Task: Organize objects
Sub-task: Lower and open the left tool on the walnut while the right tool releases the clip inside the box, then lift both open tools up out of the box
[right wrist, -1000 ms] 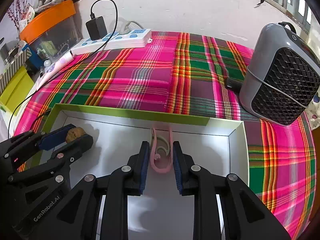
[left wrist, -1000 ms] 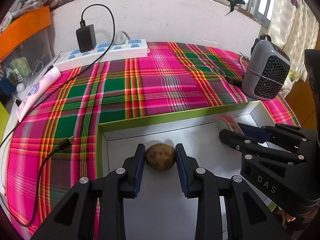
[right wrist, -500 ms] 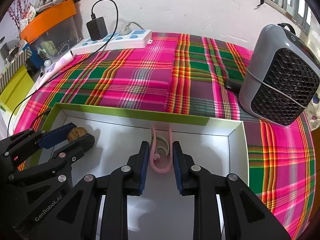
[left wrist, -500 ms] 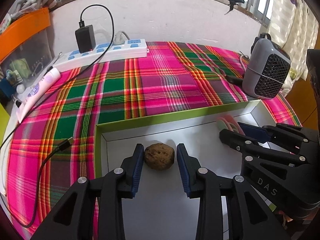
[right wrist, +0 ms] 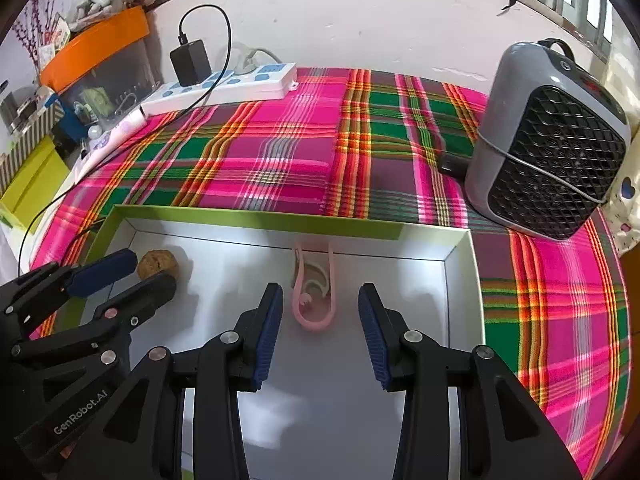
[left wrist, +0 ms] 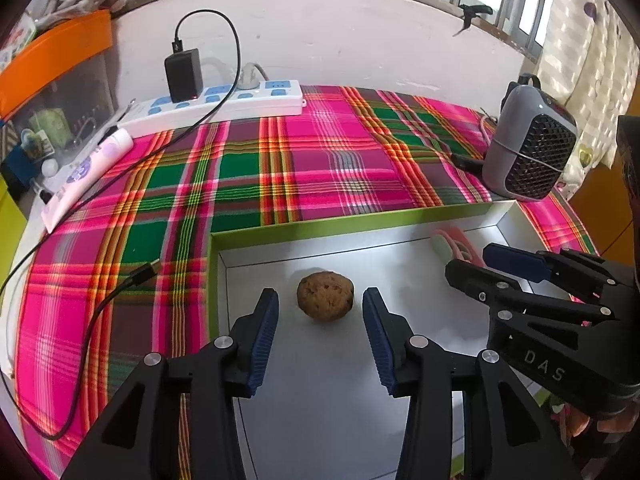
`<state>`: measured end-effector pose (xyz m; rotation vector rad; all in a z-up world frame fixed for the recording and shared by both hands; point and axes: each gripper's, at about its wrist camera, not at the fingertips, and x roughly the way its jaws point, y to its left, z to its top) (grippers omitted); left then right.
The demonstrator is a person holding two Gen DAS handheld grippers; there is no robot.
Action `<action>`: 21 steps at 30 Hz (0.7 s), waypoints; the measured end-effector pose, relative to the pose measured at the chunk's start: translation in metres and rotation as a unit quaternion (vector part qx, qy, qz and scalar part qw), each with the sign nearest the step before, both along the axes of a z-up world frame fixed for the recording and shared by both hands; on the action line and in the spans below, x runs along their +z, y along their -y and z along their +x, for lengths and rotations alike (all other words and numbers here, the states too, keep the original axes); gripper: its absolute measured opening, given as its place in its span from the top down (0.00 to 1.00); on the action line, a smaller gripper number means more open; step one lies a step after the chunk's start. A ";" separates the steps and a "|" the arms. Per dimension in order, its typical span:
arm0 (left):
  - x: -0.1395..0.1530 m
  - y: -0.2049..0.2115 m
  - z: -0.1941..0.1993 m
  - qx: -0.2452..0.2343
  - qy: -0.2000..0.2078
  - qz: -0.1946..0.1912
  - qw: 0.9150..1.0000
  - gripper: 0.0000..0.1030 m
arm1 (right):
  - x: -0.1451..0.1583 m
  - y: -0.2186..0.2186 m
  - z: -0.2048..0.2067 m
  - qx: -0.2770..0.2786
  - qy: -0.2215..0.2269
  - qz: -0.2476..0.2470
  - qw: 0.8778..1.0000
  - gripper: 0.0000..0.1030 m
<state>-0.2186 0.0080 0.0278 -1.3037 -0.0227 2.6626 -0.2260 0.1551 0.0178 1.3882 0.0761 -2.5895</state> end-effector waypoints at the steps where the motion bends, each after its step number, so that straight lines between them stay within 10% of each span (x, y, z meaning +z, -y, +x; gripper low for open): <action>1: 0.001 0.000 0.001 0.000 0.000 0.002 1.000 0.57 | 0.001 0.000 0.001 0.000 -0.002 0.001 1.000 0.60; 21: 0.019 0.010 0.043 0.007 -0.023 0.008 1.000 0.55 | 0.019 -0.008 0.040 -0.006 -0.026 -0.013 1.000 0.59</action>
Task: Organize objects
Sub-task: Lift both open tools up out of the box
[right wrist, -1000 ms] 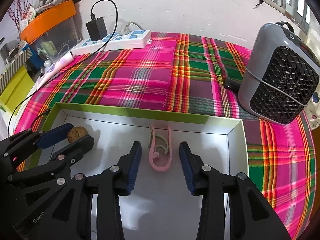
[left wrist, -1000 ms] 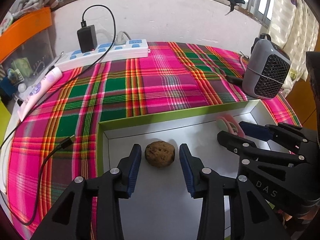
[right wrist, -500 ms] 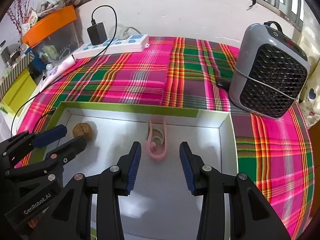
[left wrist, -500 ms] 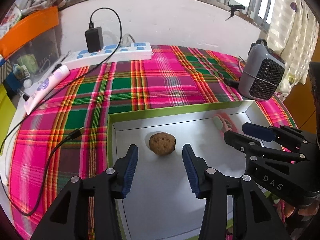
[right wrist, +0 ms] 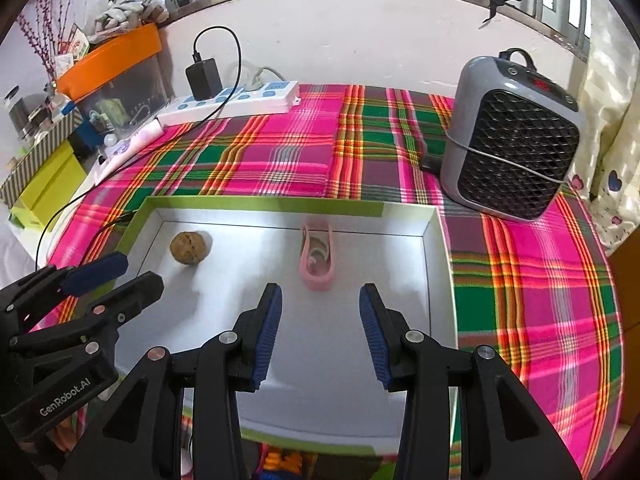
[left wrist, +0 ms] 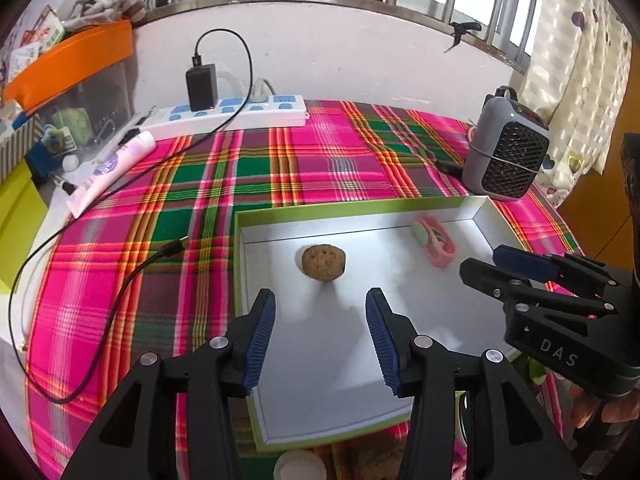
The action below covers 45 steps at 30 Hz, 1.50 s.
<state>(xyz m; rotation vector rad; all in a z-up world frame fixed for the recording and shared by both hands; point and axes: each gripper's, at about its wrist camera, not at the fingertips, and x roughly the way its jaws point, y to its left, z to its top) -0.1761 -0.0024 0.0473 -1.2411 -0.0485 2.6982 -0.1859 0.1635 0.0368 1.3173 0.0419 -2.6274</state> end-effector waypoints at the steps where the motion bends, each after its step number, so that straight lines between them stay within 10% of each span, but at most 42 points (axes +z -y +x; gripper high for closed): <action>1: 0.001 0.001 0.002 0.002 -0.001 0.000 1.000 0.55 | 0.001 -0.001 0.002 -0.001 -0.001 -0.001 1.000 0.59; 45: -0.009 0.037 0.094 0.030 -0.005 0.031 0.999 0.55 | 0.004 -0.032 0.103 -0.011 -0.038 -0.030 0.999 0.59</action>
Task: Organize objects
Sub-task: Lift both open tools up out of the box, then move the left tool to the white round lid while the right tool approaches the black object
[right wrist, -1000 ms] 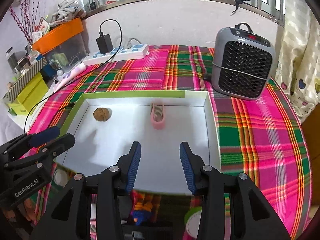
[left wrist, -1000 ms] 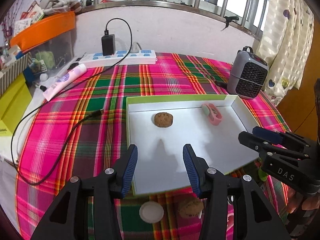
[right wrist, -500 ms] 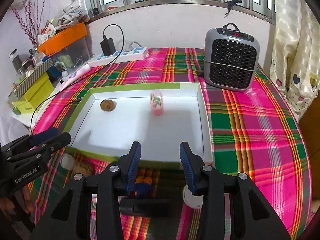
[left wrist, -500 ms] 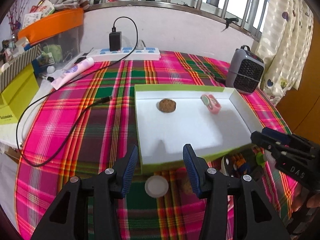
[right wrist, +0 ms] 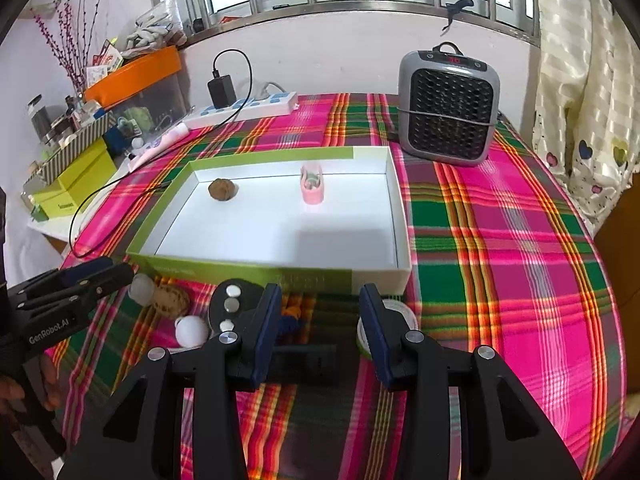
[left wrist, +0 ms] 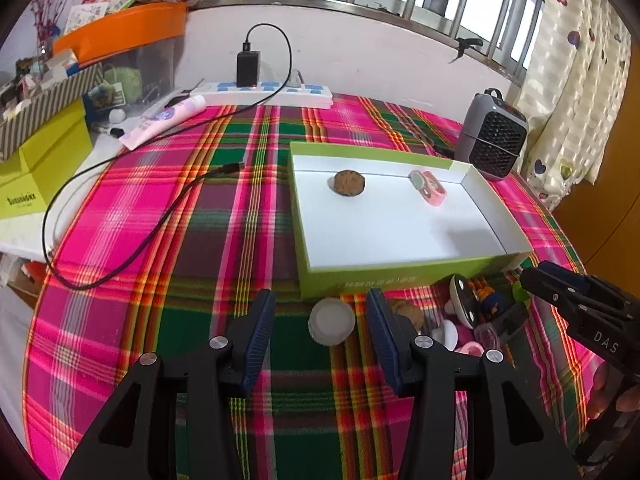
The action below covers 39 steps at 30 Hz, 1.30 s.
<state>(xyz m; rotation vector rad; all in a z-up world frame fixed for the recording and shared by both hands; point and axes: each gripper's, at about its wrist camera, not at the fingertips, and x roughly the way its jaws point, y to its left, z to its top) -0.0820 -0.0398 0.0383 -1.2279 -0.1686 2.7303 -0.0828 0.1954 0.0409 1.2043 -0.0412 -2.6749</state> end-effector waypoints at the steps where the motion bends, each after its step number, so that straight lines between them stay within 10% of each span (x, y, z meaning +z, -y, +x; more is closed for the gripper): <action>1: -0.001 0.002 0.001 0.003 0.000 -0.002 1.000 0.55 | 0.000 -0.001 0.002 0.001 0.000 0.000 1.000 0.59; 39: -0.027 0.003 -0.007 -0.006 0.007 0.008 1.000 0.53 | -0.018 -0.003 0.024 0.037 0.012 -0.018 0.999 0.59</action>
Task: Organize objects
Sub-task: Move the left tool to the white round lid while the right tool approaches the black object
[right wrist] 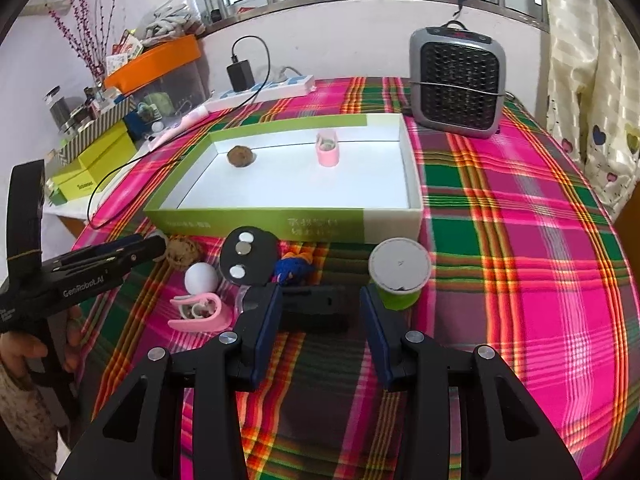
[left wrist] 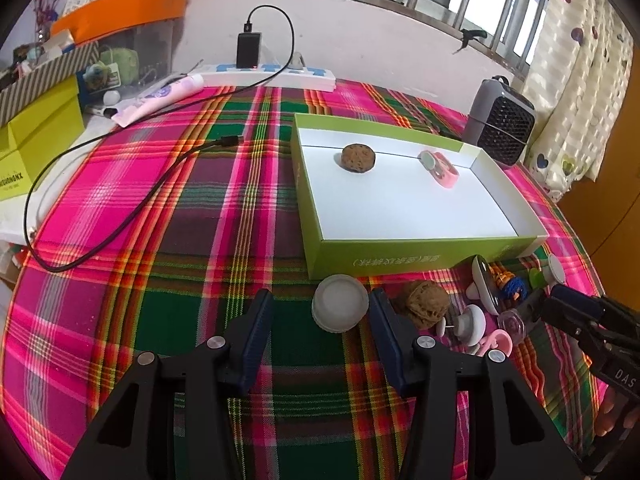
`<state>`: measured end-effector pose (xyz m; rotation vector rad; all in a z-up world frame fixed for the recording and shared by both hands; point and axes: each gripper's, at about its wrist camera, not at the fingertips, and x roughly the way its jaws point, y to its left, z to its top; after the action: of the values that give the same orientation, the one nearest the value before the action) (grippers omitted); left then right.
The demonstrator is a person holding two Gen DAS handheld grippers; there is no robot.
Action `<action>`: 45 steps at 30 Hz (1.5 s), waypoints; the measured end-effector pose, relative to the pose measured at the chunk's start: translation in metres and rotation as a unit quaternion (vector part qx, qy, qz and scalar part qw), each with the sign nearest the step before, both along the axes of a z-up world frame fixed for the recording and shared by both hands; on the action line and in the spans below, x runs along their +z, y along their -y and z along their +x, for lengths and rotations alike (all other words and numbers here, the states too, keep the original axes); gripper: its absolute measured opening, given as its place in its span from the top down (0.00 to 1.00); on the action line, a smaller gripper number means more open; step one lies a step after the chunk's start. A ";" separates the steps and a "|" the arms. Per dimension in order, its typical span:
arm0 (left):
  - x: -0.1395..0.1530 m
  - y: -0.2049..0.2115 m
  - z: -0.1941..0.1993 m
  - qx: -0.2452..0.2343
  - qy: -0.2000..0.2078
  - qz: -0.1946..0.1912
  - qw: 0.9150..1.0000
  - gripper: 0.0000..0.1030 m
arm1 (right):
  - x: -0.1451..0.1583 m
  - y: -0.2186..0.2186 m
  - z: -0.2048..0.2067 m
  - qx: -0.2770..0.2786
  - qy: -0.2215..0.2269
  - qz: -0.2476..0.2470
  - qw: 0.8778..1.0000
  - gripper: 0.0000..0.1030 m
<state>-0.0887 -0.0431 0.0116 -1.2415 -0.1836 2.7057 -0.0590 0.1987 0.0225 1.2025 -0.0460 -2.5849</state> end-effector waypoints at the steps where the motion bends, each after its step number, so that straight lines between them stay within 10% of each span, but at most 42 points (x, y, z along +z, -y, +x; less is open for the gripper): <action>1: 0.000 0.000 0.000 0.000 0.000 0.000 1.000 0.53 | 0.000 0.001 0.001 0.004 0.002 -0.002 1.000 0.59; 45: 0.000 0.004 0.003 0.001 0.000 0.002 1.000 0.53 | 0.001 0.003 -0.013 0.093 0.012 -0.030 0.995 0.59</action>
<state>-0.0861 -0.0467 0.0118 -1.2409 -0.1916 2.7052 -0.0716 0.1959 0.0239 1.1573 -0.0149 -2.3920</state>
